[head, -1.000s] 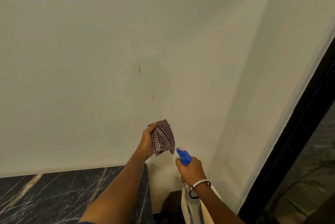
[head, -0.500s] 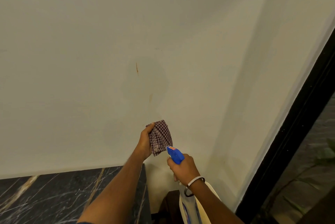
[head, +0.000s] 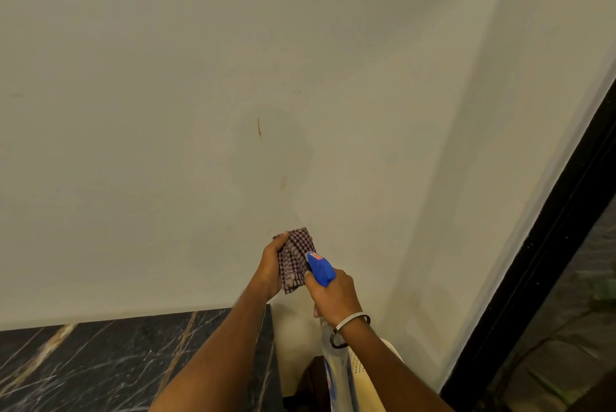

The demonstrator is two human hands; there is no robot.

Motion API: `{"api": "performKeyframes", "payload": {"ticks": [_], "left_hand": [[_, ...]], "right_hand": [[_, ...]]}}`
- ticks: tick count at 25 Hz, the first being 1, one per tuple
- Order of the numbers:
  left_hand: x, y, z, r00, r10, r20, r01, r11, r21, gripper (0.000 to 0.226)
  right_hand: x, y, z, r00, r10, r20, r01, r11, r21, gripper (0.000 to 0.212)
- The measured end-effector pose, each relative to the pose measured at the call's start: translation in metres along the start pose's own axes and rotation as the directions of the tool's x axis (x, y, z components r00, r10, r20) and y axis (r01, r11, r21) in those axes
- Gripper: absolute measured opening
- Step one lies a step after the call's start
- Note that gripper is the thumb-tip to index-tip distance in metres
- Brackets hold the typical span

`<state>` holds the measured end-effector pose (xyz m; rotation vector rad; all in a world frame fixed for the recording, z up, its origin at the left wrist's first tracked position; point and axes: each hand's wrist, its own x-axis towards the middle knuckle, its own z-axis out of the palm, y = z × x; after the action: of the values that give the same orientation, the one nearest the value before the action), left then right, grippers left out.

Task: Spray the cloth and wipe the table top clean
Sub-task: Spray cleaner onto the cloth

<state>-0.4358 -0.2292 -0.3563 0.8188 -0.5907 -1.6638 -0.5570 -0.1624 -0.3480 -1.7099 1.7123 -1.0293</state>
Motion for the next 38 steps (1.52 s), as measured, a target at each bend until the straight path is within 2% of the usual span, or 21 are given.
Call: {"api": "performKeyframes", "payload": {"ticks": [5, 9, 13, 17, 23, 31, 34, 38], "left_hand": [[0.001, 0.0, -0.003, 1.0, -0.018, 0.013, 0.017, 1.0, 0.025, 0.035], [0.003, 0.004, -0.005, 1.0, -0.002, 0.021, 0.002, 1.0, 0.025, 0.037], [0.008, 0.007, -0.005, 1.0, 0.005, 0.027, -0.006, 0.999, 0.043, 0.035], [0.014, 0.006, -0.003, 0.999, -0.015, 0.045, 0.013, 0.998, 0.058, 0.036], [0.031, -0.009, 0.02, 0.996, -0.039, 0.076, 0.033, 0.997, 0.076, 0.037], [0.072, -0.053, 0.071, 0.989, -0.101, 0.105, 0.093, 0.992, 0.083, 0.041], [0.093, -0.082, 0.089, 0.986, -0.146, 0.076, 0.135, 0.981, 0.139, 0.043], [0.124, -0.128, 0.099, 0.989, -0.147, 0.025, 0.136, 0.959, 0.249, 0.059]], "right_hand": [[0.005, -0.003, 0.006, 1.0, 0.009, 0.01, -0.008, 0.997, -0.071, 0.019], [0.008, -0.001, -0.006, 0.998, 0.055, -0.034, -0.056, 0.998, -0.03, 0.023], [0.005, 0.004, -0.01, 0.995, 0.095, -0.007, -0.096, 0.993, -0.065, 0.03], [0.003, 0.016, -0.009, 0.991, 0.133, -0.011, -0.134, 0.988, -0.077, 0.022], [0.004, 0.031, -0.017, 0.992, 0.127, 0.024, -0.127, 0.992, 0.003, 0.017], [0.029, 0.094, -0.05, 0.994, 0.074, -0.086, -0.073, 0.997, 0.02, 0.013], [0.045, 0.123, -0.071, 0.993, 0.073, -0.09, -0.065, 0.994, 0.088, 0.009], [0.064, 0.171, -0.09, 0.987, 0.115, -0.109, -0.094, 0.979, 0.183, 0.011]]}}
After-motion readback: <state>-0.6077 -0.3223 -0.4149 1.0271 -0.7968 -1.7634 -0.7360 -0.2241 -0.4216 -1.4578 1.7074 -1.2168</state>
